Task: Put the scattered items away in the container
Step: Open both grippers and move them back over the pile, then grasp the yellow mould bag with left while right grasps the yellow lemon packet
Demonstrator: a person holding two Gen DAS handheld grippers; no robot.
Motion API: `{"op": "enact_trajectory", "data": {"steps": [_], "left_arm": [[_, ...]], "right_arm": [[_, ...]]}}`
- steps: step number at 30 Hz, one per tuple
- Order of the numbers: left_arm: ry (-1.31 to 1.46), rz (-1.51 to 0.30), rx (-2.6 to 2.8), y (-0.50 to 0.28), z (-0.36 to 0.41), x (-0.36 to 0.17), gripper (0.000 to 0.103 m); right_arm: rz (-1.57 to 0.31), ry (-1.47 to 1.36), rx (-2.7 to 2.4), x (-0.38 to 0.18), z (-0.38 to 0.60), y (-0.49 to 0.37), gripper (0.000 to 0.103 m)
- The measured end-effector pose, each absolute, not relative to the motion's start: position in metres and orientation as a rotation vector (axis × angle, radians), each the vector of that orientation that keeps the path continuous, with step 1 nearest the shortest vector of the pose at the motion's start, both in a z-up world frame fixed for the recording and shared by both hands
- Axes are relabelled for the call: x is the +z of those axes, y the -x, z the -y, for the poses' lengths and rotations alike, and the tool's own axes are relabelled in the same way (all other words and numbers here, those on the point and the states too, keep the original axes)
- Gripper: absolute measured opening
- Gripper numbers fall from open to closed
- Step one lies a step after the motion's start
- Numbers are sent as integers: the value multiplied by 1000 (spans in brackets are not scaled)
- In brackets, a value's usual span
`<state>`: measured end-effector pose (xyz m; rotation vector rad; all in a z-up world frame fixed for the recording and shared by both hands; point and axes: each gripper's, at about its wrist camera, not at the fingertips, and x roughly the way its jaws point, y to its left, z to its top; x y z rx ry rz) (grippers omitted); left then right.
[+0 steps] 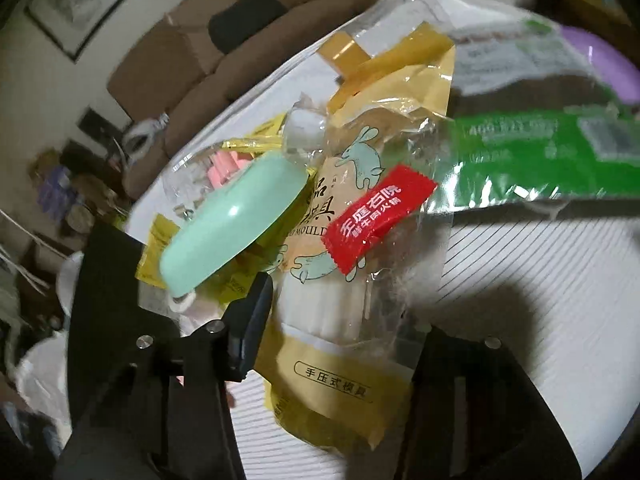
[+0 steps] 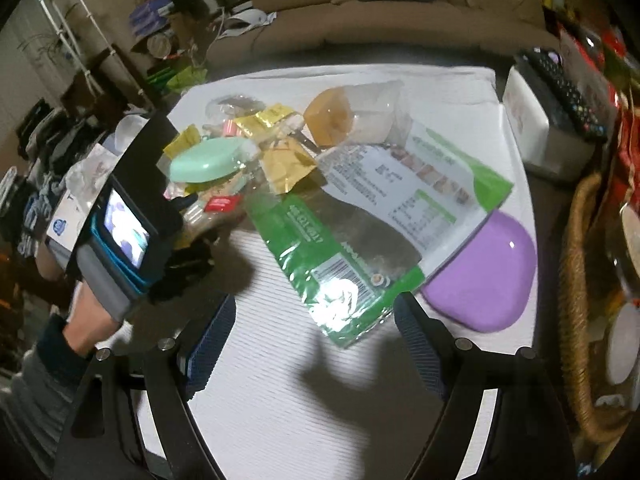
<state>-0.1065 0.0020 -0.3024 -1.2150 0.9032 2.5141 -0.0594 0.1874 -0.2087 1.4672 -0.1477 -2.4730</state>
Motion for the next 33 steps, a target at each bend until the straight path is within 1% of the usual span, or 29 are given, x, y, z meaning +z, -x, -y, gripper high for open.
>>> {"op": "enact_trajectory", "data": {"steps": [1,3,4,6,7,9,12,16,18,20,21,22,25,27,28,30,33], "left_arm": [[1242,-783,2499,108,5,-294,43],[1295,-423,2446,110,28,-270,43],[1304,-271,2416,110,40,-260,42],[1271,-12,2362,103,64,-236,40],[1255,47,2348,101,70,-228,40],[1200,192,2308,96,90,-210,40],[1142,366,2242,106,118,-191,40],[1027,551,2200,114,150,-171,40],[933,678,2165,113,168,-163,40],[847,714,2174,111,180,-151,40],[809,700,2211,107,185,-143,40],[788,672,2256,104,188,-138,40],[756,497,2490,89,187,-118,40],[724,373,2632,81,186,-109,40],[713,340,2686,79,186,-108,40],[715,313,2765,78,189,-105,40],[738,326,2810,75,199,-105,40]], "right_arm": [[154,-1472,-2476,-209,-189,60,84],[184,-1490,-2484,-212,-194,62,84],[208,-1502,-2483,-213,-197,63,84],[313,-1521,-2458,-217,-205,65,84],[377,-1527,-2437,-219,-208,66,84],[436,-1527,-2420,-219,-211,67,84],[458,-1525,-2413,-217,-210,66,84],[547,-1534,-2349,-224,-205,67,84],[600,-1566,-2278,-235,-197,69,84],[624,-1598,-2205,-247,-185,72,84],[624,-1611,-2172,-253,-177,74,84],[625,-1623,-2145,-259,-168,76,84],[602,-1643,-2022,-274,-131,82,84],[519,-1622,-1970,-277,-95,83,84],[467,-1611,-1989,-277,-79,82,84],[349,-1607,-2071,-279,-42,82,84],[233,-1679,-2195,-292,-5,86,84]]}}
